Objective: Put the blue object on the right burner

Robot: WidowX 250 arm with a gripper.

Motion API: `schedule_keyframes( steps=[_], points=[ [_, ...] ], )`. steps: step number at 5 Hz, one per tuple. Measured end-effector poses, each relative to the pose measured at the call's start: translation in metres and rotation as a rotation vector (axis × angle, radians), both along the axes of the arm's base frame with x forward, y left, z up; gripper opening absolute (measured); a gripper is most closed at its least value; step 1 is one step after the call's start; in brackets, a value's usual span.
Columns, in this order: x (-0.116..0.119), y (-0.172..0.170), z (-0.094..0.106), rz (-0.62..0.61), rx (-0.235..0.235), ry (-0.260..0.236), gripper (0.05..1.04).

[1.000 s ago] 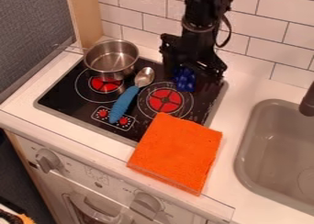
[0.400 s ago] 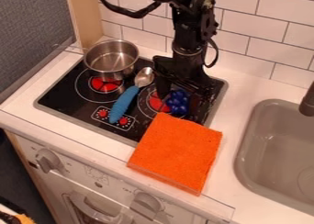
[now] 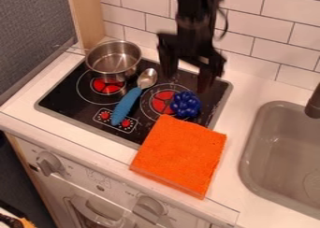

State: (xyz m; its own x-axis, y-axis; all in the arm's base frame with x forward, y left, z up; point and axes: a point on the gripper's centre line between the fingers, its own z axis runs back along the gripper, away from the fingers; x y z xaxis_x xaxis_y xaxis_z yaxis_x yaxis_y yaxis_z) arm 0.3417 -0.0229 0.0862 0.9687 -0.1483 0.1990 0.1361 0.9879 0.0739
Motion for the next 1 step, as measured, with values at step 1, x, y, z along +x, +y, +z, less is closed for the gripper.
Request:
schedule_keyframes(
  steps=[1],
  points=[
    [-0.0101,0.0072,0.0120,0.052,-0.002,0.012,1.001]
  ],
)
